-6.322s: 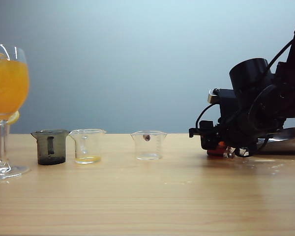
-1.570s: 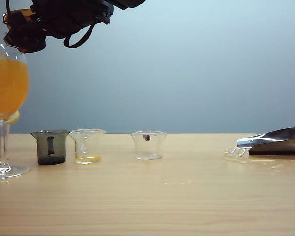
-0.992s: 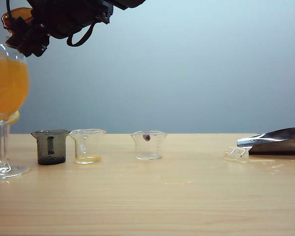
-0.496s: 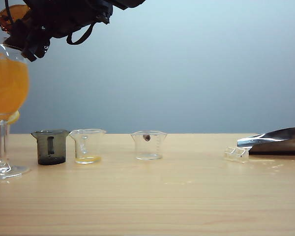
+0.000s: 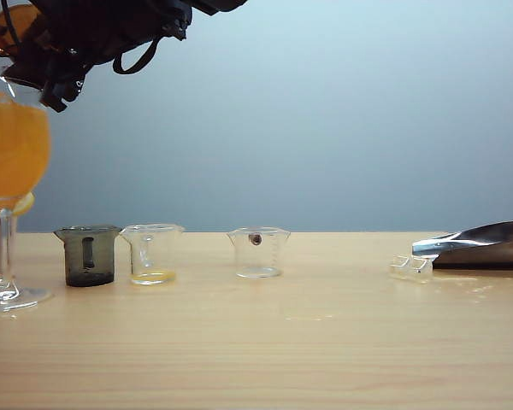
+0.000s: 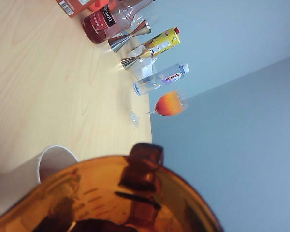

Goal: Pick up the fourth measuring cup from the left, pour the grenadine inside into the goblet, and finally put the measuring cup back in its original place.

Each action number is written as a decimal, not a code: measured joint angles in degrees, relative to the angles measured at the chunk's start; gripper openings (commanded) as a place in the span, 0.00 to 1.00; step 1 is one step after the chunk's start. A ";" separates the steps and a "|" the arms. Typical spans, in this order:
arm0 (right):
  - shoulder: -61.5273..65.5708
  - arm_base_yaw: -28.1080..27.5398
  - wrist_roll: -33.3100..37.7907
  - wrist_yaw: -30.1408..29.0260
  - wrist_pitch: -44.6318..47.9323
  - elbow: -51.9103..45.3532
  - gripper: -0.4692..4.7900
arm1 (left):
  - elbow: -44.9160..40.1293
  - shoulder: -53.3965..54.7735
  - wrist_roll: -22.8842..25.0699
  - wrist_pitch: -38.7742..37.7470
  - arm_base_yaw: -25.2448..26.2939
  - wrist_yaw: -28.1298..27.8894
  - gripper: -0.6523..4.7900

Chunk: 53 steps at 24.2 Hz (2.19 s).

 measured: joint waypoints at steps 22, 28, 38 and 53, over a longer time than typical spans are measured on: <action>0.00 0.81 -12.09 1.25 0.00 0.00 0.08 | 0.00 0.00 0.00 0.00 0.00 0.00 0.11; 0.00 0.83 -13.57 1.38 0.00 0.00 0.08 | 0.00 0.00 0.00 0.02 0.00 0.00 0.11; 0.00 0.83 -17.68 1.95 0.00 0.00 0.08 | 0.00 0.00 0.00 0.00 0.00 0.00 0.11; 0.00 0.79 -26.29 1.95 1.84 0.02 0.08 | 0.00 0.00 0.00 0.00 0.00 0.00 0.11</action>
